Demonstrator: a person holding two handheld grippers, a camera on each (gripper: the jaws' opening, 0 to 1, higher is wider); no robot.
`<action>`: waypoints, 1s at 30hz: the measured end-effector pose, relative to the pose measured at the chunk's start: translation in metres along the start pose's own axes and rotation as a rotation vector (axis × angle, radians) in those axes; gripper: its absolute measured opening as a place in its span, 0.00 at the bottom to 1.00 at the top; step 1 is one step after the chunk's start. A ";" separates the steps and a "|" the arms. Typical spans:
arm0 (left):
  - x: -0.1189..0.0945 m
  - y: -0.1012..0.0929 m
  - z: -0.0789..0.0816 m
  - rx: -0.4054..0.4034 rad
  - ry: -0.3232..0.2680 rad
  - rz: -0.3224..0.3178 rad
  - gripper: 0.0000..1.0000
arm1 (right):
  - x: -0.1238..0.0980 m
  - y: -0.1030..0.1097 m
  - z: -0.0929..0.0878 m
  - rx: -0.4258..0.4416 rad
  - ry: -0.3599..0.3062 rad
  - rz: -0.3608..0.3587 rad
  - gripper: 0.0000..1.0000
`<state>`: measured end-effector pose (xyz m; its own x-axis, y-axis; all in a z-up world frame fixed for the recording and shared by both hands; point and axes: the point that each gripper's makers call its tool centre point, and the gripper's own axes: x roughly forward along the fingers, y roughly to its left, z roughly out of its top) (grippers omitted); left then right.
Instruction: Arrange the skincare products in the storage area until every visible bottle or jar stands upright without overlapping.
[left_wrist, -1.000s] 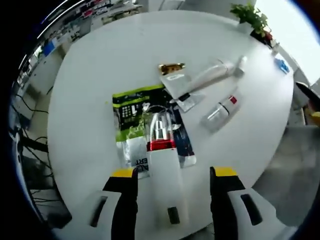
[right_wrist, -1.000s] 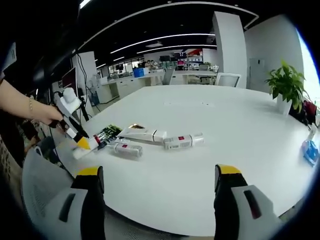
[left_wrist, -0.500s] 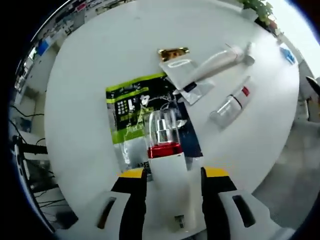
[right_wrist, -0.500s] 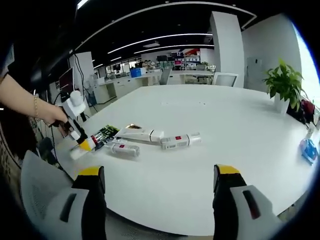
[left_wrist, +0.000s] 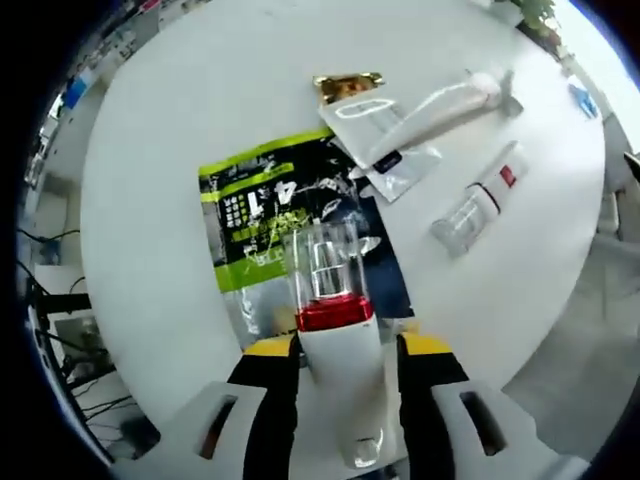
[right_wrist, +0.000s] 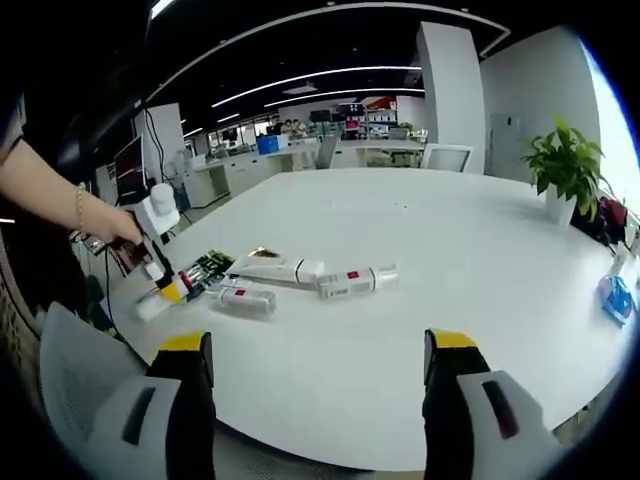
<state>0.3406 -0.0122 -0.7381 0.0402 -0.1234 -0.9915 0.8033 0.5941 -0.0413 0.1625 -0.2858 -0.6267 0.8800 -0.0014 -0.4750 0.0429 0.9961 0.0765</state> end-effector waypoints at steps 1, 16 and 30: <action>0.000 0.001 0.000 0.001 0.002 0.001 0.35 | 0.000 0.000 0.000 -0.001 0.001 0.000 0.87; 0.003 0.003 -0.001 0.016 0.032 0.021 0.29 | 0.000 -0.001 -0.001 0.002 0.004 -0.006 0.85; 0.002 0.007 -0.002 -0.025 0.015 0.019 0.24 | 0.000 0.000 -0.001 -0.012 0.007 -0.008 0.85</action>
<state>0.3448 -0.0069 -0.7409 0.0465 -0.1003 -0.9939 0.7874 0.6159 -0.0253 0.1618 -0.2862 -0.6277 0.8765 -0.0093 -0.4814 0.0448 0.9970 0.0623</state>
